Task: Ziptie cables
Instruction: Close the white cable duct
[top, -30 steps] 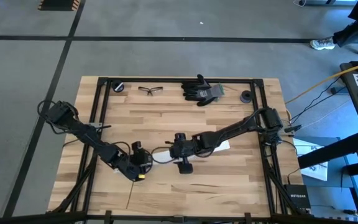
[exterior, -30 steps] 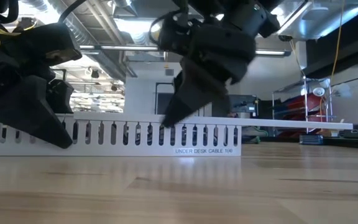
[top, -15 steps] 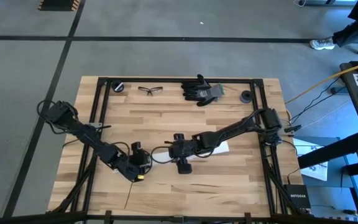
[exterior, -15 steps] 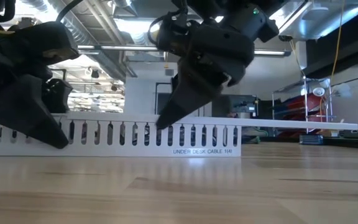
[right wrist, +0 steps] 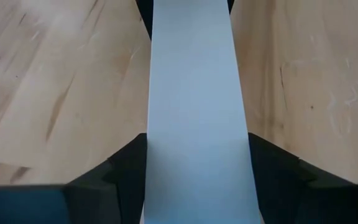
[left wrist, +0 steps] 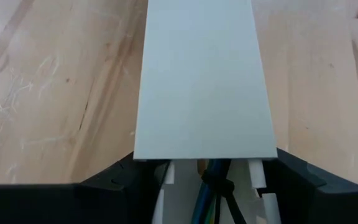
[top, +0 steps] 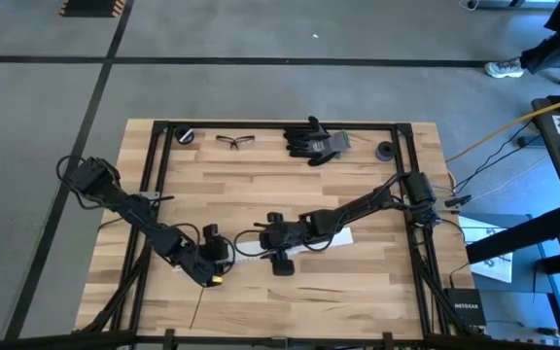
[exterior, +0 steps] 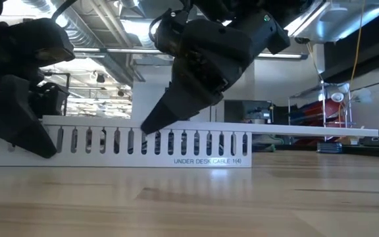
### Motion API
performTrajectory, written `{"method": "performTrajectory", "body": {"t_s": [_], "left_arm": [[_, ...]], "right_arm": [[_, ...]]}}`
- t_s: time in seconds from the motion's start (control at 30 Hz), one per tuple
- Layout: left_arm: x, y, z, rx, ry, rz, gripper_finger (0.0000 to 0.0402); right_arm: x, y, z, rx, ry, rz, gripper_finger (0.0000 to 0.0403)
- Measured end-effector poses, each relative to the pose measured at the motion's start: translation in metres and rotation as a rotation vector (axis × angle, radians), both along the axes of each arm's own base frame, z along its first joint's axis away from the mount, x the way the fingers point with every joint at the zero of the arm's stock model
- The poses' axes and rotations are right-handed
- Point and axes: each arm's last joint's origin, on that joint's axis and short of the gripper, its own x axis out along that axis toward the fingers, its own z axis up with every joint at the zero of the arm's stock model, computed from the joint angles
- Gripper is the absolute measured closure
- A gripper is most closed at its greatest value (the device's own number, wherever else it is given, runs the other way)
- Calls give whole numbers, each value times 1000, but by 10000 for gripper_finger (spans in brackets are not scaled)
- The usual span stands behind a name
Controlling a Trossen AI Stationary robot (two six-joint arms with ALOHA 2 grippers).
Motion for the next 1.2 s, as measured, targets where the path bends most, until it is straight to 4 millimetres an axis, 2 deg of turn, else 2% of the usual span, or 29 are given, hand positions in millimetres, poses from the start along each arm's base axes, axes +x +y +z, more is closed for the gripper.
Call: {"method": "performTrajectory", "body": {"t_s": [0.3,0.63,0.7,0.87,0.93,1.07,1.2], "left_arm": [[-1,0,0,-2,2,7,194],[-2,1,-1,-6,22,30,184],[-3,2,-2,-20,44,41,171],[-1,6,-3,-22,53,69,124],[1,7,0,-29,63,52,112],[3,8,14,-26,105,21,105],[0,9,45,-26,134,22,106]], "right_arm": [[6,2,-12,3,-22,2,196],[7,2,-12,-2,-30,0,196],[7,1,-12,-6,-22,2,177],[6,0,-19,-26,15,-8,82],[7,-1,-16,-24,9,-9,56],[4,-3,-16,-31,46,-11,34],[1,-4,-15,-45,66,-16,31]]}}
